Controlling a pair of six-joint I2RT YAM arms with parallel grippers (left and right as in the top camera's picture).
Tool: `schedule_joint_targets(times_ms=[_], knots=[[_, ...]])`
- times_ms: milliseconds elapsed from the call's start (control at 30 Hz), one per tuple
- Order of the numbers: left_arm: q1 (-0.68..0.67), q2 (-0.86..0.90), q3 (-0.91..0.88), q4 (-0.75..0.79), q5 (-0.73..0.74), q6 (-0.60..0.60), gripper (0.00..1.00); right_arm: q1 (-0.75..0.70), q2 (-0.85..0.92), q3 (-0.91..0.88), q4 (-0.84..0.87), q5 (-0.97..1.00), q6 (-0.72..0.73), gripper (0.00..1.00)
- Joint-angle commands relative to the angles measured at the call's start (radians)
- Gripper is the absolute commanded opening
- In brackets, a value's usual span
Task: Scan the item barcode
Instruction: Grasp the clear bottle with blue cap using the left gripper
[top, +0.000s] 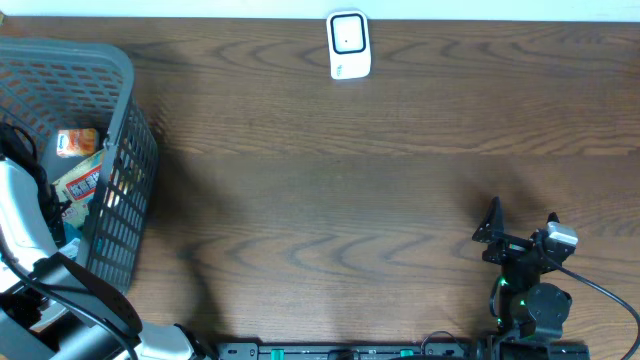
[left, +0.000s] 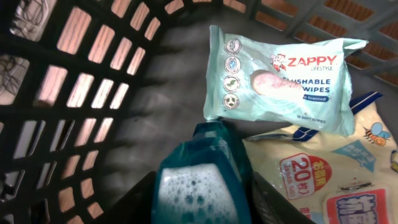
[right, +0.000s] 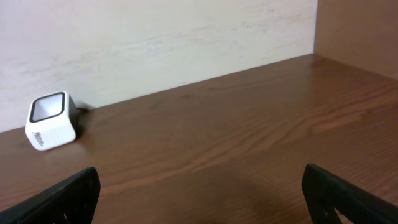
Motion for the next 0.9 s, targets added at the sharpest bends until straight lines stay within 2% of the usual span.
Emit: schedule_joint_targets(times_ms=[0,133,233,333,600,867], knots=[[0.006,0.007,-0.003,-0.006,-0.040,0.025,0.38,-0.006,-0.005,-0.001,-0.003,-0.002,-0.007,0.99],[0.006,0.007,-0.003,-0.007,-0.040,0.026,0.32,-0.007,-0.005,-0.001,-0.003,-0.002,-0.007,0.99],[0.006,0.007,-0.003,-0.005,-0.040,0.055,0.23,-0.006,-0.005,-0.001,-0.003,-0.002,-0.007,0.99],[0.006,0.005,0.006,-0.005,-0.040,0.065,0.22,-0.007,-0.005,-0.001,-0.003,-0.002,-0.007,0.99],[0.006,-0.044,0.109,-0.005,0.003,0.190,0.21,-0.006,-0.005,-0.001,-0.003,-0.002,-0.007,0.99],[0.006,-0.204,0.191,0.027,0.105,0.209,0.21,-0.006,-0.005,-0.001,-0.003,-0.002,-0.007,0.99]])
